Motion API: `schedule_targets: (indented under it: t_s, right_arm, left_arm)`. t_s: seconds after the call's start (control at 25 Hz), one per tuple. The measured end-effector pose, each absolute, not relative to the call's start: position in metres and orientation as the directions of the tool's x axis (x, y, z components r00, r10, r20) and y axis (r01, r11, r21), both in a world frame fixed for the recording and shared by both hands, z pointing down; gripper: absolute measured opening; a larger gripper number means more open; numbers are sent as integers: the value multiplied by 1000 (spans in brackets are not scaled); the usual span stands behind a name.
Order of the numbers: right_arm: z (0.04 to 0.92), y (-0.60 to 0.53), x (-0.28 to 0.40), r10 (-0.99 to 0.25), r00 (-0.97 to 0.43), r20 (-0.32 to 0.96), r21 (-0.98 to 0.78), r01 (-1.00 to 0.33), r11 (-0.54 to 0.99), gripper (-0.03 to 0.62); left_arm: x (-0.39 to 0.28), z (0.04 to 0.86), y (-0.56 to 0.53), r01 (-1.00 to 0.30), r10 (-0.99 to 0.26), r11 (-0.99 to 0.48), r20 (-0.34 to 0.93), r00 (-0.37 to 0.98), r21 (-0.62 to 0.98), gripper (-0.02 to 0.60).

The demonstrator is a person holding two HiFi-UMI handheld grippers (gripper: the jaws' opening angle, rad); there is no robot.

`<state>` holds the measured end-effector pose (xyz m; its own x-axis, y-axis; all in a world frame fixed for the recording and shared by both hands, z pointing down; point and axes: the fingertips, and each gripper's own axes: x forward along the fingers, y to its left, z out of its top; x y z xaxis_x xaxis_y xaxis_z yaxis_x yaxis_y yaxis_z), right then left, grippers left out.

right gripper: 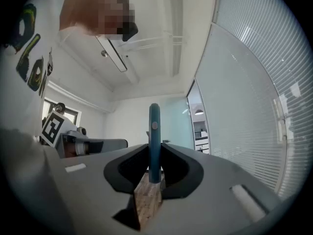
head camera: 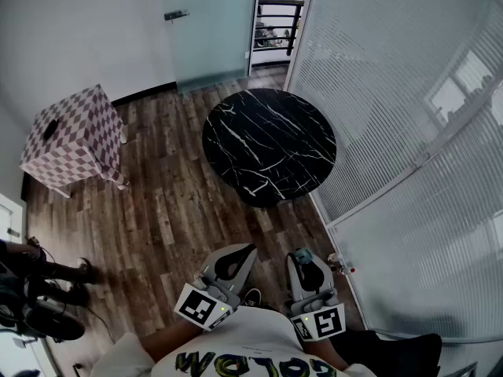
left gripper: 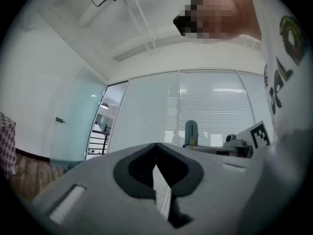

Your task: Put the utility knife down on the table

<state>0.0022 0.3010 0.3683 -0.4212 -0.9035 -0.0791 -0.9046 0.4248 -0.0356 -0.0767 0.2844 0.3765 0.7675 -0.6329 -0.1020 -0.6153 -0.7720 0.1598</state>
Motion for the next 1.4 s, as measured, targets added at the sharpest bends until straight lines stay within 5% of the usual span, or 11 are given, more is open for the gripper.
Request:
schedule_targets:
  t_s: [1.4]
  right_arm:
    - [372,300,97,-887,-450,-102,-100,-883,459,74]
  left_arm:
    - [15,382,284,-649,-667,-742,-87,740,169,0]
